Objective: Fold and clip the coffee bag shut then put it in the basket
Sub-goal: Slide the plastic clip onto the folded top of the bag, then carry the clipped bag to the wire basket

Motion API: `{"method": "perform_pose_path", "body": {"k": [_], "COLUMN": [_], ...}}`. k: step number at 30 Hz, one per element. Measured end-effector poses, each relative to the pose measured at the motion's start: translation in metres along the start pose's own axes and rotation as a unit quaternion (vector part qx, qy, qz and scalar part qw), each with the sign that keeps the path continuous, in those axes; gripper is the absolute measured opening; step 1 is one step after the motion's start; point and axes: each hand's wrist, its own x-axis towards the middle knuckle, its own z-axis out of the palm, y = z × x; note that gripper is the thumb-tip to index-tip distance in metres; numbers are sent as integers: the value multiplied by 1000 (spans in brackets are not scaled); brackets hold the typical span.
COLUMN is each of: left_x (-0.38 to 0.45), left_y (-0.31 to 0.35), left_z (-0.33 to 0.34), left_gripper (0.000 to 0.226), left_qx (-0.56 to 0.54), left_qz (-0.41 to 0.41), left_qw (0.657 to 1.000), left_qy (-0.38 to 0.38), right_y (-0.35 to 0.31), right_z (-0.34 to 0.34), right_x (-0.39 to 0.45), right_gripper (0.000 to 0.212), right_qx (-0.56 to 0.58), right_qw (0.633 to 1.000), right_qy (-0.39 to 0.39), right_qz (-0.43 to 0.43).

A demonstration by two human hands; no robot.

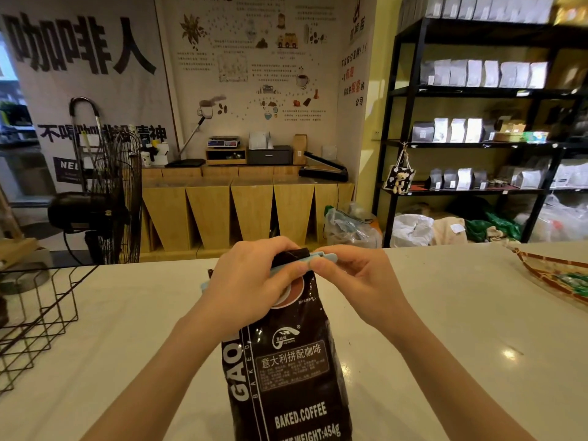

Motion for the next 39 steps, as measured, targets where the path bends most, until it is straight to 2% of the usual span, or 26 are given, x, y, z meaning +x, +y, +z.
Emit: {"method": "perform_pose_path", "body": {"k": [5,9,12,14,17,20,22,24,26,28,30,34,36,39], "left_x": [-7,-8,-9,-13,-20,-34,-49,-63,-71,-73,-72,-73,-75,-82], "left_y": [-5,-5,-13,-21,-30,-41,-45,-46,-46,-48,-51,-57,-61,-66], "left_z": [5,4,1,-3,-4,7,19,33,44,49,49,48,46,42], "left_gripper": [33,44,69,88,111,124,132,116,88,70,58,53,56,63], "left_qx": [45,75,112,98,-73,-257,-339,-376,-392,-413,-427,-448,-454,-459], "left_qz": [22,36,-3,-49,-161,-273,-302,-297,-306,-325,-340,-368,-382,-394], "left_qw": [995,994,993,993,984,927,887,871,865,851,838,815,805,796], "left_qy": [81,65,45,36,23,-28,-88,-112,-69,-22,-6,13,20,25], "right_y": [5,5,10,15,19,23,30,36,41,43,43,44,46,50], "right_z": [10,4,-2,-5,-9,-12,-10,-7,-3,-3,-7,-15,-14,1], "right_x": [-1,2,3,4,5,5,5,5,4,4,5,3,2,-2], "right_gripper": [16,17,15,11,11,19,16,17,19,23,33,54,59,50], "right_qx": [-7,41,59,91,114,109,127,129,123,129,129,100,108,87], "right_qw": [1000,998,994,987,978,977,973,969,966,963,953,898,871,849], "right_qy": [21,-24,-34,-39,-67,-64,-30,-5,3,-17,-73,-249,-293,-322], "right_qz": [-2,47,90,129,162,173,192,213,228,237,264,350,380,410]}}
